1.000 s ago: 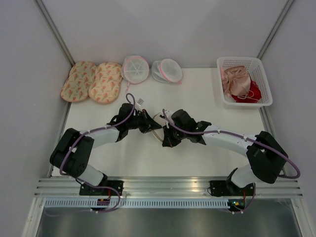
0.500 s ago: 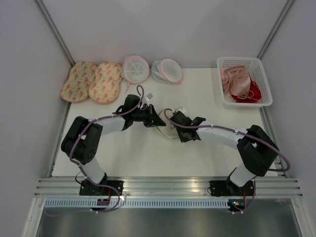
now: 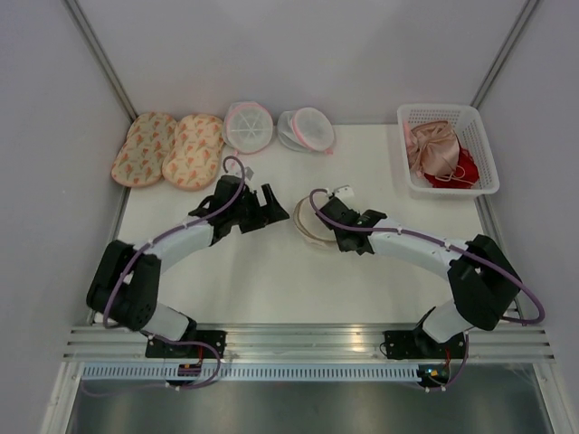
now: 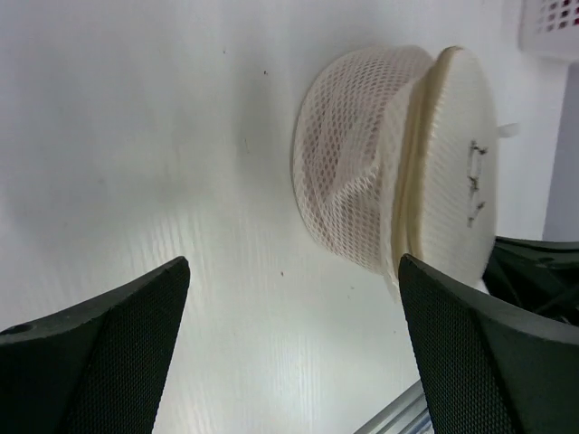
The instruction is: Unzip the laundry bag and remove the bra
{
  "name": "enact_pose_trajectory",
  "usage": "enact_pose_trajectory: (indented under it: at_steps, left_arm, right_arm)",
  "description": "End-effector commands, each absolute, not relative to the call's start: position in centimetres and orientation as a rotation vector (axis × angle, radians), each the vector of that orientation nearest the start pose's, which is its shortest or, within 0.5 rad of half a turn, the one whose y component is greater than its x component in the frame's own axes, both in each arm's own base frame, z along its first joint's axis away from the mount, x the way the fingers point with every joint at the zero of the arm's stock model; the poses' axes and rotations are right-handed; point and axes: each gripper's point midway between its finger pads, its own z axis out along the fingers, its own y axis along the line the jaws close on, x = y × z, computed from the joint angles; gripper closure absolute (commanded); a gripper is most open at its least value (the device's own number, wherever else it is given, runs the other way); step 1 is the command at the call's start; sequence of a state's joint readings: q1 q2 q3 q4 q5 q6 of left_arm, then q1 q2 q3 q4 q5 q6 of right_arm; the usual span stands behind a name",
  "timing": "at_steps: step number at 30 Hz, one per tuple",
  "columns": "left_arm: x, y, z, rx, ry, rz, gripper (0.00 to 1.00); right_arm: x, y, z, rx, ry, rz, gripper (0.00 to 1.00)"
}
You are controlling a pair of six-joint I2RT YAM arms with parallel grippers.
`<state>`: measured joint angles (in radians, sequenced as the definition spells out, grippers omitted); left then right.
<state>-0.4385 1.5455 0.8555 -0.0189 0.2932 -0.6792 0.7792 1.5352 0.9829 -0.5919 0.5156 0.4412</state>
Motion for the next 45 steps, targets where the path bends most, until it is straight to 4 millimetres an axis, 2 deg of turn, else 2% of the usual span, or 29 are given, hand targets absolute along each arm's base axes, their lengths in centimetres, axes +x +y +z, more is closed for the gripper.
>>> enact_pose_trajectory:
  at_steps: [1, 2, 3, 4, 5, 6, 9, 10, 11, 13, 17, 21, 23, 24, 26, 27, 29, 30, 33, 34, 37, 41, 45]
  left_arm:
    - [31.8, -21.2, 13.1, -0.315, 2.266, -0.849, 0.00]
    - [30.6, -21.3, 12.8, -0.349, 2.276, -0.908, 0.00]
    - [29.3, -22.3, 13.4, -0.323, 2.285, -1.010, 0.00]
    - [29.0, -23.1, 15.5, -0.284, 2.213, -1.104, 0.01]
    - [28.1, -23.5, 15.2, -0.306, 2.225, -1.174, 0.00]
    - [27.0, -24.5, 15.8, -0.265, 2.231, -1.276, 0.00]
    - [25.4, -26.5, 16.7, -0.223, 2.217, -1.490, 0.00]
    - [25.2, -27.1, 16.2, -0.226, 2.237, -1.525, 0.00]
    - [25.3, -27.6, 16.8, -0.218, 2.213, -1.569, 0.00]
    - [24.7, -28.4, 16.6, -0.186, 2.230, -1.613, 0.00]
    - [24.5, -29.9, 16.7, -0.131, 2.243, -1.667, 0.00]
    - [24.6, -30.4, 16.1, -0.112, 2.263, -1.658, 0.01]
    - [24.6, -30.8, 16.4, -0.077, 2.242, -1.683, 0.14]
    - [24.5, -30.9, 16.2, -0.065, 2.243, -1.689, 0.32]
    - [24.5, -31.1, 16.0, -0.043, 2.242, -1.682, 0.54]
    - [24.6, -31.0, 15.7, -0.052, 2.249, -1.667, 0.76]
    - [24.8, -30.8, 14.9, -0.053, 2.274, -1.623, 0.94]
    - [25.1, -30.7, 14.6, -0.068, 2.278, -1.594, 0.98]
    - [25.4, -30.5, 13.8, -0.079, 2.299, -1.550, 0.98]
    - [25.5, -30.4, 13.6, -0.086, 2.303, -1.542, 0.98]
    - [25.7, -30.3, 13.5, -0.099, 2.305, -1.525, 0.98]
    - [25.9, -30.2, 13.5, -0.106, 2.302, -1.500, 0.98]
    - [25.9, -30.1, 13.4, -0.112, 2.308, -1.495, 0.98]
  right_arm:
    - [26.5, 18.6, 7.4, -0.349, 2.497, -0.085, 1.00]
    - [26.3, 20.8, 7.2, -0.403, 2.487, 0.080, 1.00]
    - [24.1, 24.4, 7.9, -0.516, 2.500, 0.382, 1.00]
    - [22.7, 26.6, 8.6, -0.590, 2.483, 0.575, 1.00]
    - [22.1, 28.6, 9.8, -0.640, 2.419, 0.742, 0.99]
    - [19.8, 30.7, 11.6, -0.726, 2.376, 0.978, 0.99]
    - [18.4, 33.1, 15.1, -0.788, 2.213, 1.222, 1.00]
    - [17.8, 33.5, 15.9, -0.816, 2.182, 1.275, 1.00]
    - [17.8, 33.7, 16.6, -0.824, 2.150, 1.289, 0.99]
    - [17.9, 33.8, 16.8, -0.827, 2.143, 1.284, 1.00]
    - [18.1, 33.6, 16.0, -0.819, 2.175, 1.257, 0.99]
    - [18.2, 33.4, 15.3, -0.802, 2.195, 1.244, 1.00]
    - [18.3, 33.2, 14.9, -0.797, 2.208, 1.226, 0.99]
    - [18.4, 33.2, 14.8, -0.793, 2.214, 1.216, 1.00]
    - [18.5, 33.0, 14.4, -0.794, 2.231, 1.191, 0.99]
    - [18.7, 32.8, 14.1, -0.783, 2.244, 1.170, 1.00]
    - [18.8, 32.6, 13.6, -0.780, 2.273, 1.137, 1.00]
    - [19.2, 32.3, 13.2, -0.768, 2.287, 1.101, 1.00]
    - [19.5, 31.2, 11.9, -0.760, 2.352, 1.007, 1.00]
    - [20.1, 30.7, 11.5, -0.733, 2.372, 0.934, 0.99]
    - [20.5, 27.9, 9.3, -0.695, 2.485, 0.722, 1.00]
    - [20.9, 26.4, 9.0, -0.660, 2.502, 0.620, 1.00]
    - [21.3, 25.9, 9.5, -0.637, 2.497, 0.576, 1.00]
